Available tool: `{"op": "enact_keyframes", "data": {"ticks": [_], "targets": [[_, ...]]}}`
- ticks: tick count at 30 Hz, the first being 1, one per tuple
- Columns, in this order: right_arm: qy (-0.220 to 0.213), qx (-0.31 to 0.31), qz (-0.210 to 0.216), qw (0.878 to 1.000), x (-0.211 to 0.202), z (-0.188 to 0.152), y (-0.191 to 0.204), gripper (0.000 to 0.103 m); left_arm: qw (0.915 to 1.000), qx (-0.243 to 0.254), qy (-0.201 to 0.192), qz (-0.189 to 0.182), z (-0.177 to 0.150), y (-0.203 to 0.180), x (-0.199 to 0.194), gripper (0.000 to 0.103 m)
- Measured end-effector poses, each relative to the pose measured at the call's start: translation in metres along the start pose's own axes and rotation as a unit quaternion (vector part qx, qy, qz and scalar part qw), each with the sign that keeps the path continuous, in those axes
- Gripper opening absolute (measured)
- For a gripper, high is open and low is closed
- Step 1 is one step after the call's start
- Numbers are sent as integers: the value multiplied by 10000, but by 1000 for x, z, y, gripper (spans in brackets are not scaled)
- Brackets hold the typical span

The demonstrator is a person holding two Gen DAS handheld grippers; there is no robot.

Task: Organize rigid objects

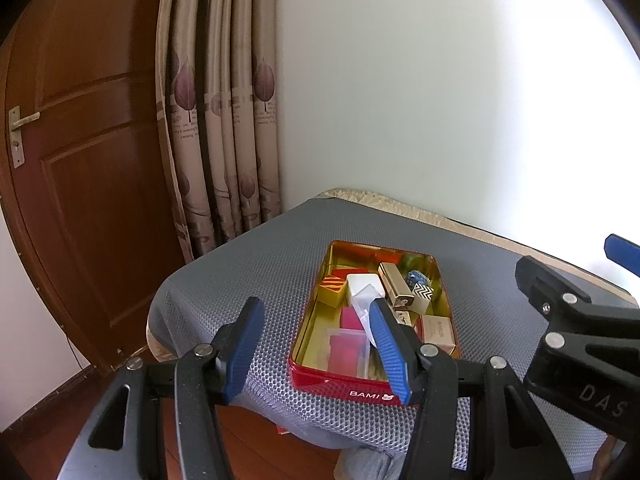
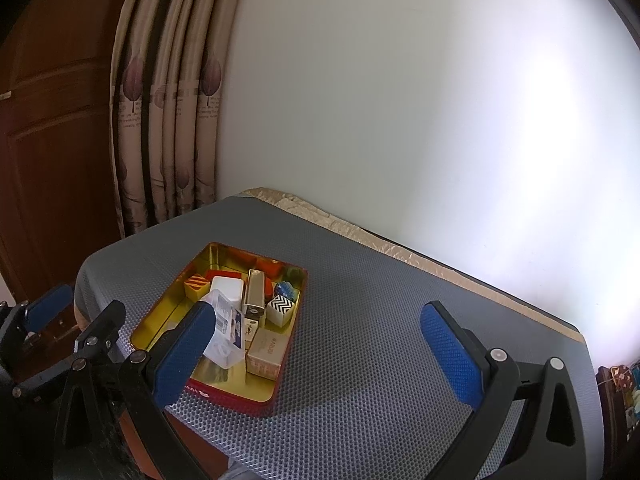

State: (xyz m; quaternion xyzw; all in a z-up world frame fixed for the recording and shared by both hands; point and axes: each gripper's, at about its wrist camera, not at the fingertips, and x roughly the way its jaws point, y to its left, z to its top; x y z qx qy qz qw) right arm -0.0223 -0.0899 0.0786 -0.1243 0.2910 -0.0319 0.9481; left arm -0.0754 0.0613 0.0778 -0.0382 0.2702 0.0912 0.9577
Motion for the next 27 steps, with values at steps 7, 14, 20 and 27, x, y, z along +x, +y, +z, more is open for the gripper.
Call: {"op": "enact_keyframes", "data": {"ticks": [7,14,20,27], "targets": [[78,31,60,9999,2,-2,-3,102,9999,42,146,-60,-1,1,7,56],[110,-31,119,9999,1,-3,-2,102,9996,56,240,-100,-2,1,11,56],[159,-37,151,9998,3,-5,-2,102,9996,87,271,-90,-2,1,12,59],[167,-45,156,9997,3,-5,-1,102,9993,73,346,-118,-2,2,15,60]]}}
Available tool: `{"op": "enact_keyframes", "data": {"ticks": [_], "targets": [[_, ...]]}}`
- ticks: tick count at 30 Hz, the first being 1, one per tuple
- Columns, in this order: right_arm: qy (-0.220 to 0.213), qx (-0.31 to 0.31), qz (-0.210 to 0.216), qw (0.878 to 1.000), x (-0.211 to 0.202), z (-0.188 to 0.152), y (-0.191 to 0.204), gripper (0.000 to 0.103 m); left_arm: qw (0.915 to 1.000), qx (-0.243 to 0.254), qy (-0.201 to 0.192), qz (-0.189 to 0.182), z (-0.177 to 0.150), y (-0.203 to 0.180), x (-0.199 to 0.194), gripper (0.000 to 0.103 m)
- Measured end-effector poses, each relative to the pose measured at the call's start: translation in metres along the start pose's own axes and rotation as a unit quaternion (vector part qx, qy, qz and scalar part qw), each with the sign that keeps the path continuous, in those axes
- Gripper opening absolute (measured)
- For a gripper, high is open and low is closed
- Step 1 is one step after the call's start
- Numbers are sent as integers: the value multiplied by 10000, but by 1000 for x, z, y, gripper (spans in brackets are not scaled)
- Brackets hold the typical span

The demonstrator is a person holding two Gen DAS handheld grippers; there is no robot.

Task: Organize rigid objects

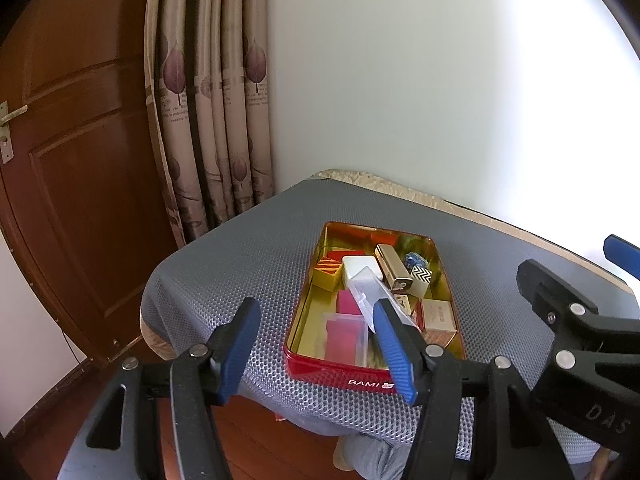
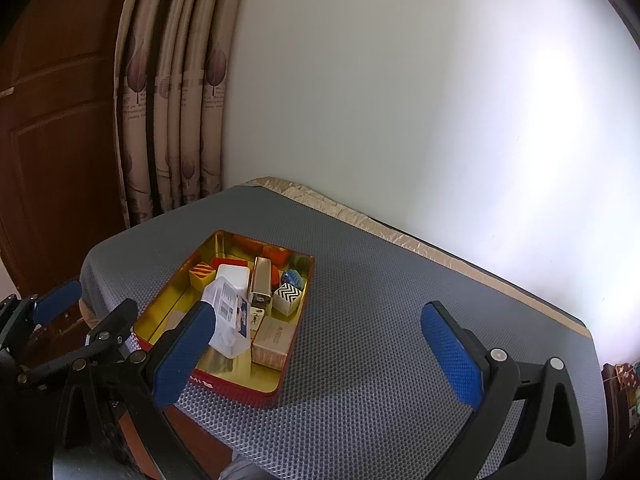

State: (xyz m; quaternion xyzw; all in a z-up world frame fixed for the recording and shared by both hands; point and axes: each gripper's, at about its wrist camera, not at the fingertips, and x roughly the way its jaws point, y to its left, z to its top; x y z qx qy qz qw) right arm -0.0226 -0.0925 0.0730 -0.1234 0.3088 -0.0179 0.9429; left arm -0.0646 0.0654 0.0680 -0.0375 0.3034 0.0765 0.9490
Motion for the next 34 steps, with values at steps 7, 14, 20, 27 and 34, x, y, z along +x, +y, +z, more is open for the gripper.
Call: {"op": "enact_keyframes", "data": {"ticks": [7,14,20,27,34], "targets": [[19,1,38,10000,1,-2,0,102,10000,46,33,-20,0,-1,2,64],[50,-13,32,10000,1,-1,2,102,9998,170,111,-21,-2,-9,5,75],[85,-45,43,9999,2,-3,3,102,9996,289,70,29,-4,-15,6,82],[124,-46,29,9999,3,-4,3,102,9992,379,-139,6,-7,-19,5,82],[141,-33,19,9999,3,-5,1,102,9990,441,-44,-21,-6,-22,6,82]]}}
